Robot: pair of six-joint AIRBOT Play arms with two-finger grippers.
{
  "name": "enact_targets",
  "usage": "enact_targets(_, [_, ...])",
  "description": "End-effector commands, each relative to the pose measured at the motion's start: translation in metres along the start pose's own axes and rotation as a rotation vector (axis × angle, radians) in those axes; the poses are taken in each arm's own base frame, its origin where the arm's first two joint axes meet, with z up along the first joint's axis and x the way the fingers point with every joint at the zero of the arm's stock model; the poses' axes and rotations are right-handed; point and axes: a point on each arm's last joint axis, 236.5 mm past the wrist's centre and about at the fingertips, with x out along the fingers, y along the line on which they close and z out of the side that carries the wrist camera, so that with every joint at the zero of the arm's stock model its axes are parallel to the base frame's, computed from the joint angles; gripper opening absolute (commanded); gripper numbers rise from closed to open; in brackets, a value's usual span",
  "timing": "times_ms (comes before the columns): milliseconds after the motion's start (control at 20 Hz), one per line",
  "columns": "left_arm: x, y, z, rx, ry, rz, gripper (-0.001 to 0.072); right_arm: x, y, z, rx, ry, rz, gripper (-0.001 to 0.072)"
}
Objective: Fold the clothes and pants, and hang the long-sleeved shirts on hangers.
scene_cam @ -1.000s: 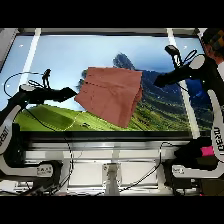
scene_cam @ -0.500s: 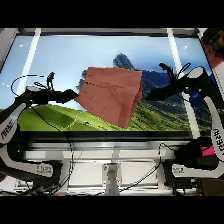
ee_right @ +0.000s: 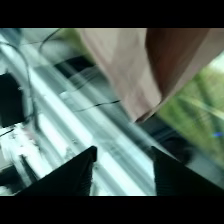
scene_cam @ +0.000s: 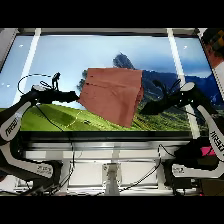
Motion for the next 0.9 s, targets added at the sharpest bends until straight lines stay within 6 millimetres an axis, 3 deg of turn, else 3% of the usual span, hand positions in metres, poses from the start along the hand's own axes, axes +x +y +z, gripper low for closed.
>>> enact_targets(0, [-0.008, -0.028, 0.0, 0.04, 0.047, -0.091, 0.0018, 0.023, -0.007, -0.022, 0.088, 0.011, 0.054, 0.0446])
enact_targets(200, [-0.027, -0.057, -0.004, 0.039, 0.078, -0.15, 0.0016, 0.033, -0.018, -0.029, 0.183, 0.002, 0.031, 0.0446])
enact_targets(500, [-0.037, -0.069, 0.001, 0.052, 0.059, -0.145, 0.0016, 0.034, -0.043, -0.011, 0.313, -0.088, -0.057, 0.0449])
enact_targets(600, [-0.037, -0.069, 0.001, 0.051, 0.058, -0.146, 0.0017, 0.039, -0.048, -0.018, 0.384, -0.082, -0.065, 0.0502])
enact_targets(850, [-0.037, -0.069, 0.001, 0.051, 0.058, -0.146, 0.0017, 0.057, -0.063, -0.039, 0.464, -0.083, -0.08, 0.05])
